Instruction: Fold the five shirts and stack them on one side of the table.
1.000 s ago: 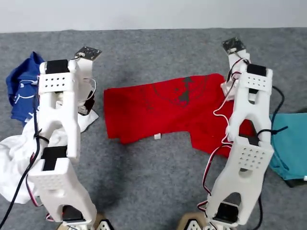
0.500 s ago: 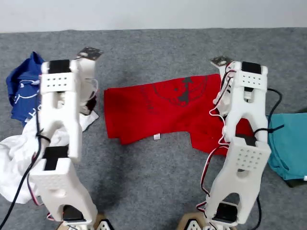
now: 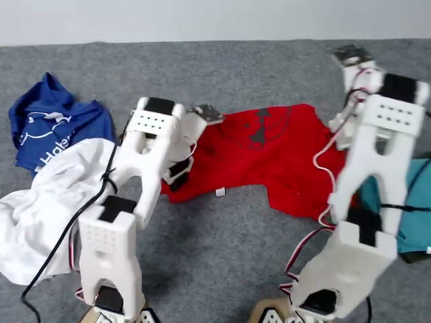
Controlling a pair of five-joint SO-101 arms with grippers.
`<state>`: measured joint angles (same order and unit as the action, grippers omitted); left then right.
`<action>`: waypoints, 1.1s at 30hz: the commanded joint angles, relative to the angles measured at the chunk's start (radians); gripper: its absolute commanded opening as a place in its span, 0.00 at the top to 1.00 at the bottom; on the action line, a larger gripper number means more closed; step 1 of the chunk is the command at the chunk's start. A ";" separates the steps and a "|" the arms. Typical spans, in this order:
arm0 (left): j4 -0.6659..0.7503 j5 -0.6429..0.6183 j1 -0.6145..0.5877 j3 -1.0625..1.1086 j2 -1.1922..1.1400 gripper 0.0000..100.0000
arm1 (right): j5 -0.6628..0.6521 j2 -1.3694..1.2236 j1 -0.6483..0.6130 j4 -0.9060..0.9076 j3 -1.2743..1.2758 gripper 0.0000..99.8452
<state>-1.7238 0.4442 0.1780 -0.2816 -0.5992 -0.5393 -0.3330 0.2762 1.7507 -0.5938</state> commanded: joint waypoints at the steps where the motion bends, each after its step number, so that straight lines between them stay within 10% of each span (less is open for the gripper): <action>1: -0.021 0.009 0.002 -0.001 -0.049 0.90 | 0.008 0.074 0.073 0.039 -0.057 0.99; 33: -0.031 0.095 -0.209 -0.177 -0.130 0.97 | 0.008 0.081 0.179 0.041 -0.038 0.99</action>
<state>-1.7254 0.5286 -0.0245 -0.4304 -0.7373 -0.5393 -0.3207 0.4664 1.7538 -0.5938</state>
